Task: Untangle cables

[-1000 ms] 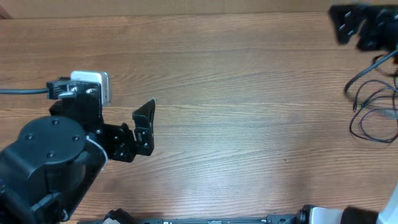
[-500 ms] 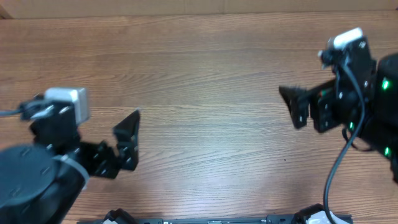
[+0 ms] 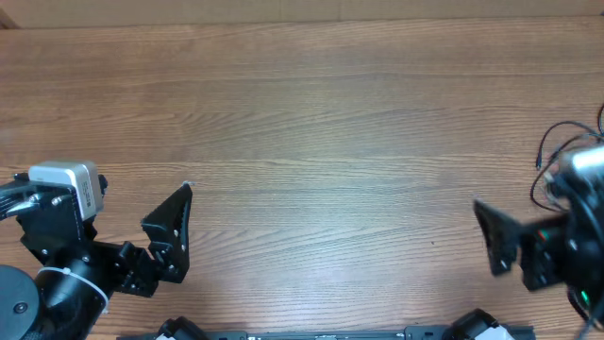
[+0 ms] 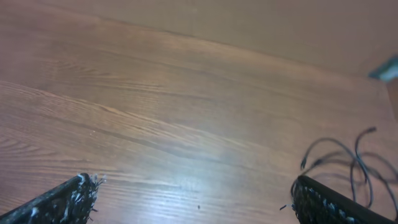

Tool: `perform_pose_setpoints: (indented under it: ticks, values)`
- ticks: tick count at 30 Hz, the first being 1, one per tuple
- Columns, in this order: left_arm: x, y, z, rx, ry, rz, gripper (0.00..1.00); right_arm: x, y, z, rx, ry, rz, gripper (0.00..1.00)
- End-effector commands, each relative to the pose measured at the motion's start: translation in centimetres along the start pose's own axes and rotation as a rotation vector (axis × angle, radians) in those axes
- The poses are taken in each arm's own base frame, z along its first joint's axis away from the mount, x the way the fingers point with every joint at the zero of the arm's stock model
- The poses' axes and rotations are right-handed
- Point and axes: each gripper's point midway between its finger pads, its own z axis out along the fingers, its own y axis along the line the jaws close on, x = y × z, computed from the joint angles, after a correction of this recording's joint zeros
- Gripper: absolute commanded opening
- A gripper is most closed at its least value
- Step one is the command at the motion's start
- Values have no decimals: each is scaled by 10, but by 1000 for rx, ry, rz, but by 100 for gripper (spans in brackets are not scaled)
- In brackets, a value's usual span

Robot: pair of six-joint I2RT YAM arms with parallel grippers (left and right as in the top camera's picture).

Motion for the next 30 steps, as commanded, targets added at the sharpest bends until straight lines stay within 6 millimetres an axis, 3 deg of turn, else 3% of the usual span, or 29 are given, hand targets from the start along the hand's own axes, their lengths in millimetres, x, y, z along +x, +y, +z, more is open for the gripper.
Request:
perform_pose_setpoints:
  ticks: [1,11,16,19,25,30]
  values:
    - [-1,-1,-1,6,-1,-17,98,18,-6,-4,16,2,44,100]
    - [0,-2,2,2,8,-13,98,70,-7,20,28,34,95,100]
    - [4,-3,10,-9,30,-4,98,89,-2,53,39,47,102,100]
    - [9,-3,19,-30,56,9,90,97,4,81,47,44,107,100]
    - [29,3,39,-88,123,42,86,82,17,120,28,-55,163,100]
    - [43,2,50,-95,172,58,79,48,22,122,-3,-197,206,100]
